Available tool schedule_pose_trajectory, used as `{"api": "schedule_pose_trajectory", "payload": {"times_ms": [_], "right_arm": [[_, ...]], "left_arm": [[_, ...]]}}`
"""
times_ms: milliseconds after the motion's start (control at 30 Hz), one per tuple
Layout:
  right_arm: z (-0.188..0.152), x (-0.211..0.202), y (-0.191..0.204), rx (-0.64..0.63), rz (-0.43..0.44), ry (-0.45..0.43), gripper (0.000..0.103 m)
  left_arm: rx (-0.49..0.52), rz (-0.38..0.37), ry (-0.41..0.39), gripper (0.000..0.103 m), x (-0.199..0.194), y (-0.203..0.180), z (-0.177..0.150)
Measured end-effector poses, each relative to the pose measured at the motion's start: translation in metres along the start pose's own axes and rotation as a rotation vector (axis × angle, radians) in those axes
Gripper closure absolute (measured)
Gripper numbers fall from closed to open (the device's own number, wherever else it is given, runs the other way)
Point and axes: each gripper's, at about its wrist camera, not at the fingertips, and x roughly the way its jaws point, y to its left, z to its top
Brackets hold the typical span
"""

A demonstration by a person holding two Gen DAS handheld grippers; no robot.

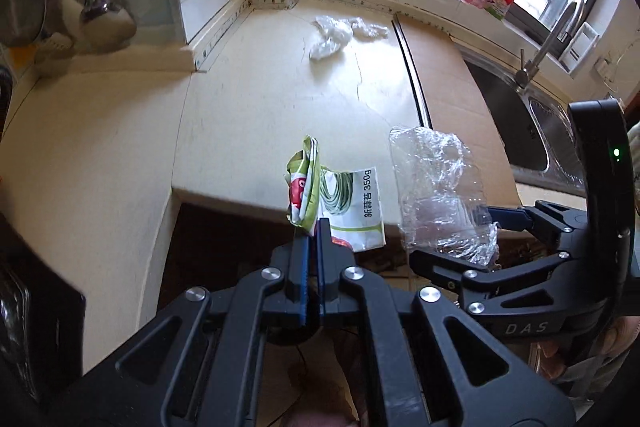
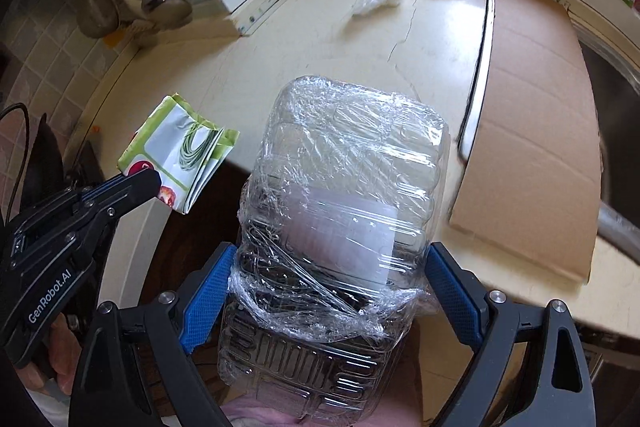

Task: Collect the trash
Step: 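Carry the snack packet and clear container down over the black bin, then open both tools to drop the packet and container into the bin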

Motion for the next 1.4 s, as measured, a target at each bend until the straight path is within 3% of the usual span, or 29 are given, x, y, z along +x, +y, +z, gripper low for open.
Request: {"api": "schedule_pose_trajectory", "payload": {"times_ms": [167, 367, 633, 833, 1000, 1133, 1233, 1367, 1400], "right_arm": [[-0.059, 0.027, 0.023, -0.015, -0.007, 0.09, 0.01], [-0.108, 0.093, 0.032, -0.038, -0.017, 0.22, 0.01], [-0.172, 0.258, 0.012, -0.044, 0.028, 0.474, 0.009], [-0.211, 0.39, -0.003, -0.092, 0.025, 0.632, 0.008], [-0.216, 0.473, -0.001, -0.164, 0.016, 0.669, 0.007], [-0.213, 0.514, 0.002, -0.243, -0.03, 0.623, 0.001], [-0.196, 0.528, -0.005, -0.252, -0.022, 0.611, 0.0], [-0.181, 0.524, -0.003, -0.274, -0.005, 0.586, 0.0], [-0.178, 0.522, -0.002, -0.279, -0.003, 0.585, 0.0]], "left_arm": [[-0.019, -0.019, 0.086, 0.102, 0.004, 0.012, -0.07], [-0.092, -0.013, 0.23, 0.102, 0.056, 0.037, -0.14], [-0.204, -0.039, 0.376, 0.102, 0.178, 0.07, -0.235], [-0.273, -0.044, 0.446, 0.102, 0.279, 0.102, -0.284], [-0.263, -0.022, 0.506, 0.102, 0.354, 0.126, -0.311], [-0.237, 0.023, 0.559, 0.1, 0.392, 0.144, -0.322], [-0.245, 0.035, 0.59, 0.092, 0.4, 0.153, -0.33], [-0.258, 0.031, 0.57, 0.055, 0.387, 0.152, -0.332], [-0.256, 0.025, 0.568, 0.054, 0.385, 0.153, -0.331]]}}
